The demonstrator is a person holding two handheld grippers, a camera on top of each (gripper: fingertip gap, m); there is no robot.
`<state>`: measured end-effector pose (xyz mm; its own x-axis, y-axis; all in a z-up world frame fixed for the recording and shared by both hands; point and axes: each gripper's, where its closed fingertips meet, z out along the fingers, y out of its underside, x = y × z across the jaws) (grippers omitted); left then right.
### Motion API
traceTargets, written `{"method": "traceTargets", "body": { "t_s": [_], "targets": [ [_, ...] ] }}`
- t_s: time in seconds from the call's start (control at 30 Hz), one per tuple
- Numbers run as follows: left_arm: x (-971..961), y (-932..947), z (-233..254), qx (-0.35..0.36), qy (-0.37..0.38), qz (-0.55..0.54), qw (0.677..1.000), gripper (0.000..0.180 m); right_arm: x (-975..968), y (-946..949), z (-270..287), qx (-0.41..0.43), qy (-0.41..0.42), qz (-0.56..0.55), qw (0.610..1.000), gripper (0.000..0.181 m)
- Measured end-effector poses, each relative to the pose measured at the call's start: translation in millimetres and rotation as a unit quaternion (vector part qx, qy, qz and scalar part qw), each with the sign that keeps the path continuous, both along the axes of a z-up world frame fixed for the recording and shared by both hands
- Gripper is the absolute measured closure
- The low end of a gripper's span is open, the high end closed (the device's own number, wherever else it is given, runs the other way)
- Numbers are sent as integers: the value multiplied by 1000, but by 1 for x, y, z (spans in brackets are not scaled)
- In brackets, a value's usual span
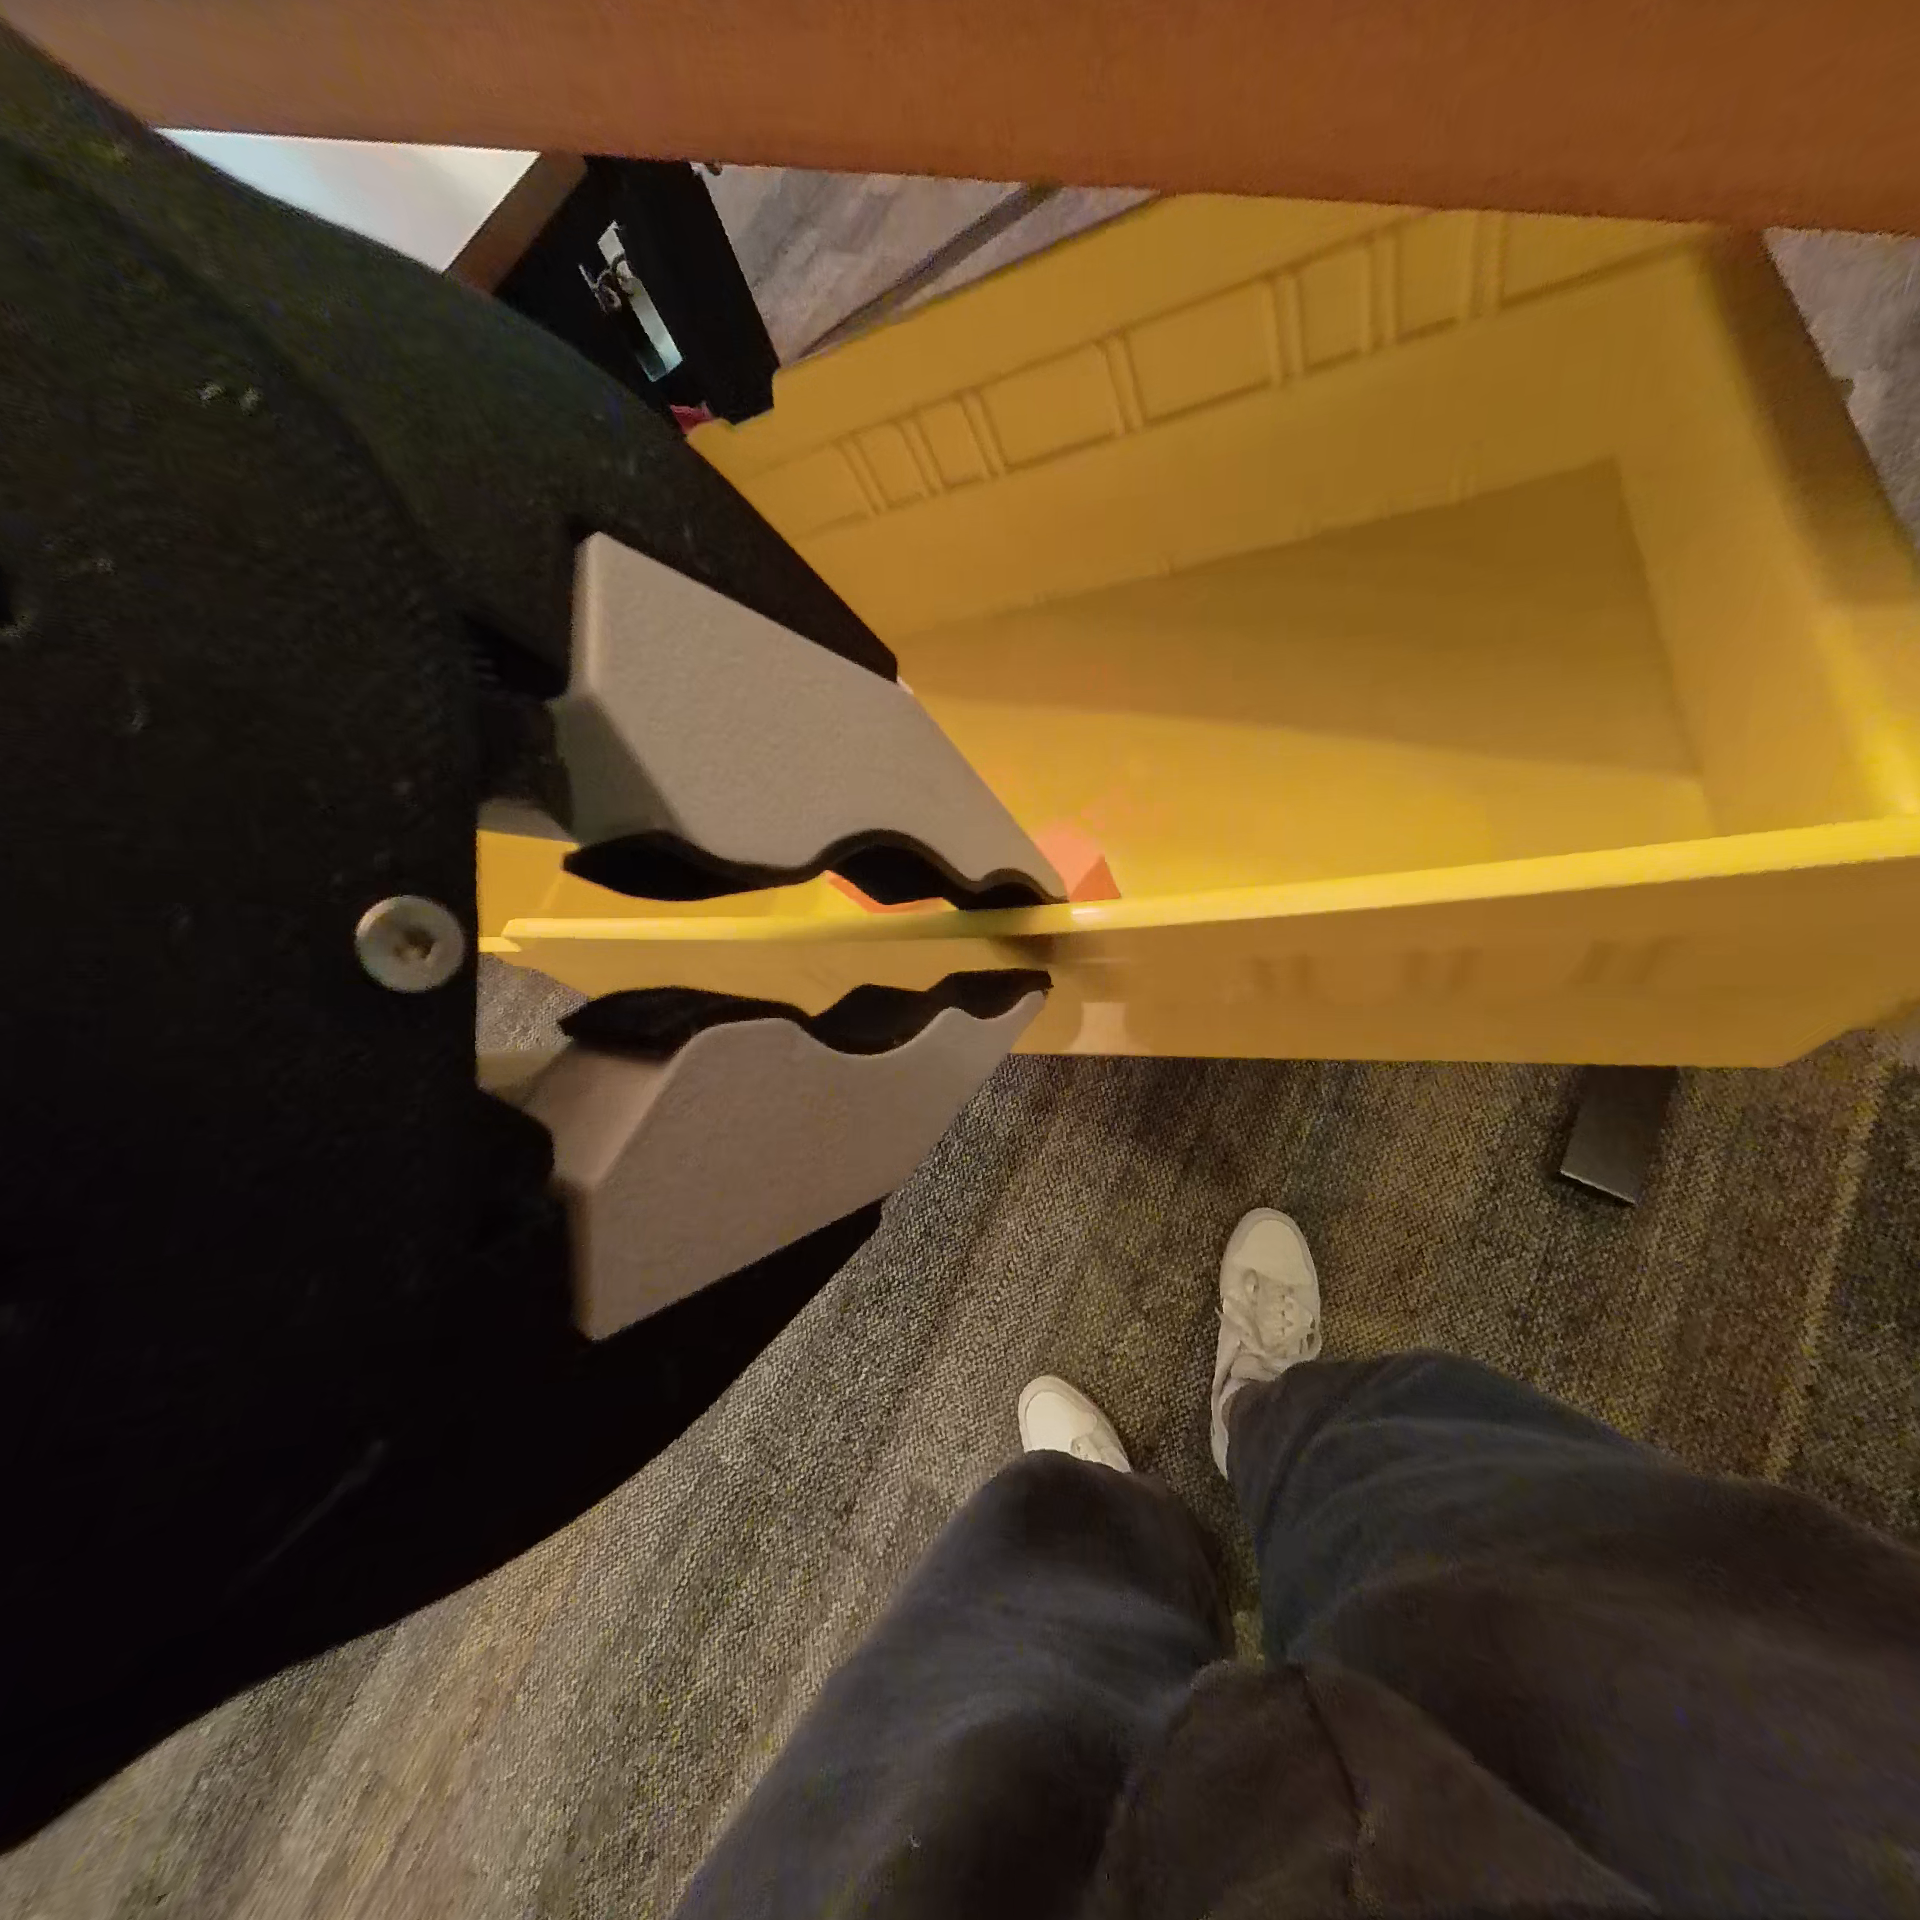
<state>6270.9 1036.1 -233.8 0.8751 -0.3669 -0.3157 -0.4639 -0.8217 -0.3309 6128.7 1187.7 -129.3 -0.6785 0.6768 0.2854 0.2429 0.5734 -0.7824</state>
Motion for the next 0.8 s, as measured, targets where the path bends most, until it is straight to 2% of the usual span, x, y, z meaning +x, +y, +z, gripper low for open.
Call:
{"method": "traceTargets", "body": {
  "t_s": [0.1,0.2,0.27,0.33,0.5,0.57,0.67,0.8],
  "targets": [
    [2,-1,0,-1,2,-4,1000,173,-17,23,3,4,8,-45,999,181],
    [2,-3,-1,-5,10,-7,1000,173,-37,58,-3,9,1,-130,991,172],
    [2,-4,-1,-8,15,-9,1000,173,-55,86,-10,41,15,-185,982,177],
    [2,-5,-1,-10,17,-11,1000,173,-74,112,-13,109,56,-205,971,181],
    [4,-8,2,-15,21,-16,1000,173,-119,114,-10,315,199,-96,923,181],
    [5,-10,2,-19,24,-17,999,172,-128,90,-11,366,247,-30,897,181],
    [6,-11,1,-23,28,-16,999,172,-127,43,-15,388,296,67,870,181],
    [5,-16,0,-30,36,-14,999,172,-107,-16,-20,374,325,178,850,181]
  ]
}}
